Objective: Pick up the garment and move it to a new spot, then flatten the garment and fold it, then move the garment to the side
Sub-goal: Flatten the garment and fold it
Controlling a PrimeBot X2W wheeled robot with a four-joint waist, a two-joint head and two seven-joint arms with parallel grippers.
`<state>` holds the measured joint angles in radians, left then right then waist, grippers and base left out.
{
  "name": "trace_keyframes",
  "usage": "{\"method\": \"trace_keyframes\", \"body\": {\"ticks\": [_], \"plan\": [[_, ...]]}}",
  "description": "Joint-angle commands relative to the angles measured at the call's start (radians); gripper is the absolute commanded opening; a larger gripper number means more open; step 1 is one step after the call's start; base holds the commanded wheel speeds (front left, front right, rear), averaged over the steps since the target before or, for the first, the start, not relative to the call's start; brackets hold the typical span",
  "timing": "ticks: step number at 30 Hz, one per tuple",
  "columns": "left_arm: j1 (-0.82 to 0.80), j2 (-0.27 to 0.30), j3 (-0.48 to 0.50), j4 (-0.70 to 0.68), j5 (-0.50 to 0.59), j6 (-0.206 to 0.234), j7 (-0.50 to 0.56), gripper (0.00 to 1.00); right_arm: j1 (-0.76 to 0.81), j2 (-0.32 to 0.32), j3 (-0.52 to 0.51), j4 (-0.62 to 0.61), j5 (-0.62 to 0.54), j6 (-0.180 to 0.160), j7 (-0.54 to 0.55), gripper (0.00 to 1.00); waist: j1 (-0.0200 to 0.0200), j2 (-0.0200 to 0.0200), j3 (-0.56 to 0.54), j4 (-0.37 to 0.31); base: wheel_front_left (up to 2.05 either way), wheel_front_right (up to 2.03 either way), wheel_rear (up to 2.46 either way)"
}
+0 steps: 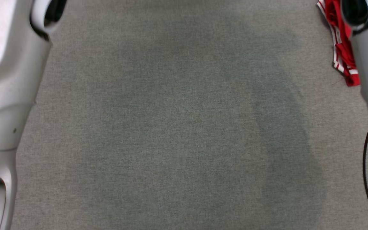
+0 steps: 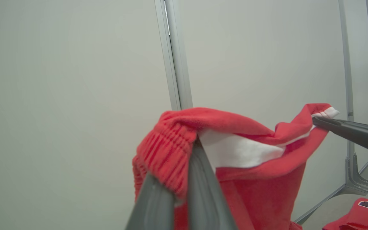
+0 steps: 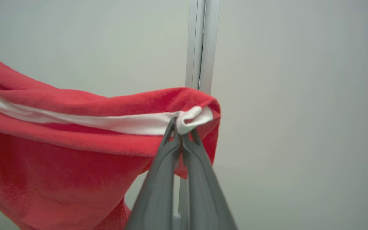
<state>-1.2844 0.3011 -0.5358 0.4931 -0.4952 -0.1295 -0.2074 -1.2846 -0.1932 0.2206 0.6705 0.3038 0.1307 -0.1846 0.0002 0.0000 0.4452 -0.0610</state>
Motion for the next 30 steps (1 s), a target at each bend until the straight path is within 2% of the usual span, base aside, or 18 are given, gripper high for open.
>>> {"method": "trace_keyframes", "body": {"ticks": [1, 4, 7, 11, 15, 22, 30], "plan": [[-0.033, -0.006, -0.011, 0.018, -0.004, -0.001, -0.015, 0.0, -0.036, -0.001, 0.003, 0.026, 0.007, 0.0, -0.012, 0.0, -0.0002, 0.0, 0.012, 0.006, 0.0, 0.0, 0.0], [-0.069, -0.017, -0.027, 0.056, -0.017, -0.001, -0.038, 0.0, -0.075, 0.011, 0.02, 0.084, 0.011, 0.0, -0.034, 0.0, -0.0002, 0.0, 0.022, 0.01, 0.0, 0.0, 0.0], [-0.036, -0.026, -0.059, 0.083, -0.027, -0.001, -0.051, 0.0, -0.056, 0.012, 0.056, 0.129, 0.014, 0.0, -0.052, 0.0, -0.0002, 0.0, 0.027, 0.018, 0.0, 0.0, 0.0], [0.069, -0.041, -0.083, 0.098, -0.039, -0.001, -0.058, 0.0, 0.037, 0.003, 0.108, 0.174, 0.03, 0.0, -0.07, 0.0, -0.0002, 0.0, 0.021, 0.029, 0.0, 0.0, 0.0], [0.251, -0.048, -0.043, 0.053, -0.03, 0.002, -0.058, 0.0, 0.166, -0.007, 0.158, 0.18, 0.056, 0.0, -0.079, 0.0, -0.0002, 0.0, 0.007, 0.031, 0.0, 0.0, 0.0], [0.606, -0.066, 0.015, -0.078, 0.031, 0.026, -0.058, 0.0, 0.464, -0.044, 0.21, 0.063, 0.099, 0.0, -0.081, 0.0, -0.0002, 0.0, -0.065, 0.025, 0.0, 0.0, 0.0], [0.948, -0.044, 0.005, -0.176, 0.087, 0.018, -0.059, 0.0, 0.805, -0.082, 0.21, -0.097, 0.127, 0.0, -0.081, 0.0, -0.0002, 0.0, -0.168, 0.019, 0.0, 0.0, 0.0]]}}
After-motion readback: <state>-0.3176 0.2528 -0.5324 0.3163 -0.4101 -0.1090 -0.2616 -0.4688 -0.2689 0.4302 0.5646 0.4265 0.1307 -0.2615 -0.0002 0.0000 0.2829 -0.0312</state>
